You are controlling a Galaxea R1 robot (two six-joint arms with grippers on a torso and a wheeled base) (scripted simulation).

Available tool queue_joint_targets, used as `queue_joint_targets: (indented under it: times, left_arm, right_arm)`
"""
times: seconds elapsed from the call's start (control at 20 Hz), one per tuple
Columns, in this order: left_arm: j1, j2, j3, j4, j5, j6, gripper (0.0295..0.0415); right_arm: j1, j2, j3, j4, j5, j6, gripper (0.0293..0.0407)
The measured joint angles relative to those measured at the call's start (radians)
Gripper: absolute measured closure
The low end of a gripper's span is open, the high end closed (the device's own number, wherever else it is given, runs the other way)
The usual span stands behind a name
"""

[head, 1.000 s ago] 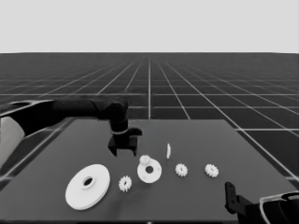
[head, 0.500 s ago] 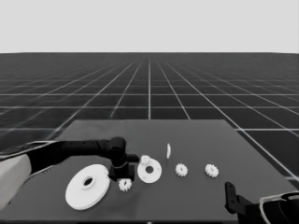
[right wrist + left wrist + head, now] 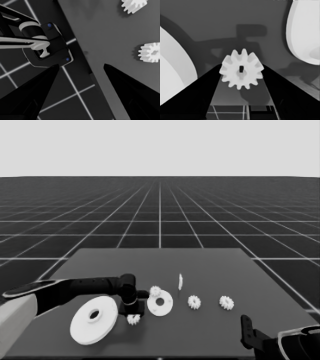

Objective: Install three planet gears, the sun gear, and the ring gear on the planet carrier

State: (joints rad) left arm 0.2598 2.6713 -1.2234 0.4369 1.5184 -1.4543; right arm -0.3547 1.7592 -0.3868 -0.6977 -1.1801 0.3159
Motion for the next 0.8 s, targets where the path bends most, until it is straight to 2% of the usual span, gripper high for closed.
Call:
queue_joint_targets:
  times: [0.35, 0.4, 0.45, 0.5, 0.6, 0.8]
  left_arm:
    - [0.000, 0.000, 0.000, 0.000, 0.000, 0.000, 0.0398]
    - [-0.130, -0.037, 0.149, -0.165, 0.069, -0.096, 0.0398]
    - [-0.278, -0.044, 0.200, -0.293, 0.075, -0.139, 0.0398]
    - [-0.370, -0.043, 0.203, -0.374, 0.066, -0.145, 0.0398]
    - [-0.453, -0.038, 0.187, -0.450, 0.055, -0.135, 0.0398]
    - [-0.487, -0.036, 0.174, -0.485, 0.052, -0.124, 0.0398]
  right_arm:
    - [0.000, 0.000, 0.000, 0.000, 0.000, 0.000, 0.0315]
    - [0.000, 0.000, 0.000, 0.000, 0.000, 0.000, 0.0315]
    - [0.000, 0.000, 0.000, 0.000, 0.000, 0.000, 0.0315]
    - [0.000, 0.000, 0.000, 0.000, 0.000, 0.000, 0.0315]
    - [0.000, 0.000, 0.000, 0.000, 0.000, 0.000, 0.0315]
    - [0.000, 0.000, 0.000, 0.000, 0.000, 0.000, 0.0315]
